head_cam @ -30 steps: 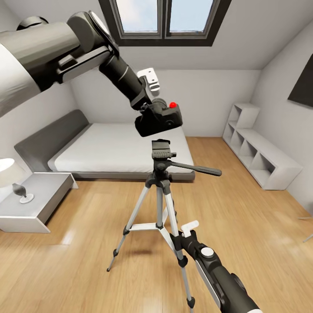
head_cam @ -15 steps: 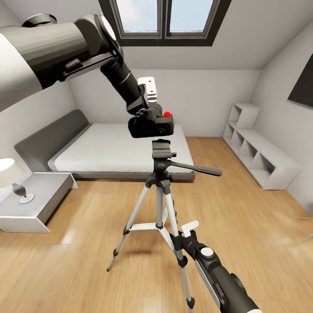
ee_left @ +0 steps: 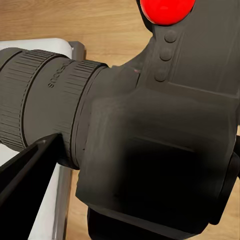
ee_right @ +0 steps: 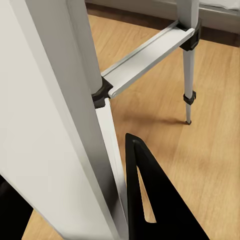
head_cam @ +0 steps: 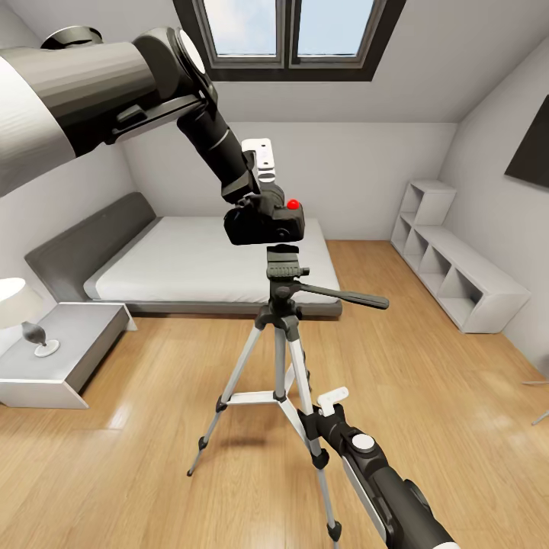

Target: Attach the digital camera to the camera tripod in the bedroom.

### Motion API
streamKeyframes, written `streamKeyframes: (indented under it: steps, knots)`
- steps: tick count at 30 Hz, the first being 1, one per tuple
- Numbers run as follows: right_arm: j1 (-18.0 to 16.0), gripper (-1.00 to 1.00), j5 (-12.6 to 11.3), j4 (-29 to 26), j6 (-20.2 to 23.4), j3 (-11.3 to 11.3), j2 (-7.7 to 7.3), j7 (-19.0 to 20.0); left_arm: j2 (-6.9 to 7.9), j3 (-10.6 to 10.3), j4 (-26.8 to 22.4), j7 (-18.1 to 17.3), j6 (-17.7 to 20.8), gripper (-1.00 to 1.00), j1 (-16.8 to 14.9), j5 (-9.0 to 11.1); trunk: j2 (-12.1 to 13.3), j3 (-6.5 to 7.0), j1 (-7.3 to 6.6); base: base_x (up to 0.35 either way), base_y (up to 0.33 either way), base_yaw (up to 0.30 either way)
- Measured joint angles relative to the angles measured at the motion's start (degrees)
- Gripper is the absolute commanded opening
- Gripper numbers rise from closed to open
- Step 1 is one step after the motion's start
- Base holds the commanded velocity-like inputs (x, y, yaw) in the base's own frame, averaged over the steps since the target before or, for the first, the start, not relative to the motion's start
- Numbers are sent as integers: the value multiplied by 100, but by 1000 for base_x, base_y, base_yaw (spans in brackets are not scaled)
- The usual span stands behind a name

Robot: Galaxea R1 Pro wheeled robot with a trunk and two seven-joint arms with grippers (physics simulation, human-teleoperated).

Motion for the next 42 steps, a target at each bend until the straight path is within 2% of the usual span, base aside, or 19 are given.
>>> streamKeyframes:
  steps: [6,13,16,23,33,42]
  knots:
    - [0,-100,0,0,0,0,0,-1,4,5,31,1,12,-100,0,116,0,0,0,0,0,0]
    - [0,-100,-1,1,0,0,0,2,7,11,166,2,52,-100,0,488,0,0,0,0,0,0]
    - [0,-100,-1,1,0,0,0,2,7,10,189,6,62,-100,0,579,0,0,0,0,0,0]
    - [0,-100,-1,1,0,0,0,2,6,16,209,11,136,-100,0,685,0,0,0,0,0,0]
    - [0,-100,-1,1,0,0,0,2,-1,24,151,13,561,-100,0,894,0,0,0,0,0,0]
    - [1,-100,-7,3,-2,-5,-1,13,-7,25,94,13,703,-100,0,948,0,0,0,0,0,0]
